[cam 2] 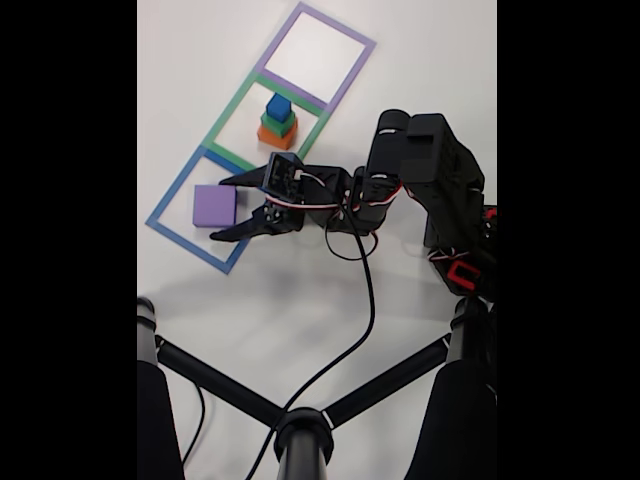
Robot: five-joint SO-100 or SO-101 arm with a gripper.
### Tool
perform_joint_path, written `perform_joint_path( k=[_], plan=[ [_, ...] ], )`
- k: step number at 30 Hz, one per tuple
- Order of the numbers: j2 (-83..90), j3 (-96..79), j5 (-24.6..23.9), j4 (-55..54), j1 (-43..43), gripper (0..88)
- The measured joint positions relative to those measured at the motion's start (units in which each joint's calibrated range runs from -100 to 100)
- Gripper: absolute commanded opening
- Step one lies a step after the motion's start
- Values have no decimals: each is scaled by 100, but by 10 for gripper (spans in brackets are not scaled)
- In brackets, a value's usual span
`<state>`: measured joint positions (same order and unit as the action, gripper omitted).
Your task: Tower of hanoi
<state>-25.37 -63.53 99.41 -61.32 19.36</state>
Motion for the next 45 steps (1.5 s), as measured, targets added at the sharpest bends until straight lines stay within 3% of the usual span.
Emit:
perform_joint_path(
  k=[8,12,17,24,31,39,45],
  plan=[
    [734,-35,0,337,-65,154],
    [1511,-313,0,795,-115,19],
    [2870,-574,0,1934,-115,1],
    [5319,-235,0,5209,-246,0],
    [6745,1662,59,9286,-426,0],
    [7033,4735,-1005,13475,-876,0],
    [7100,6179,-1261,14952,-1359,0]
  ],
)
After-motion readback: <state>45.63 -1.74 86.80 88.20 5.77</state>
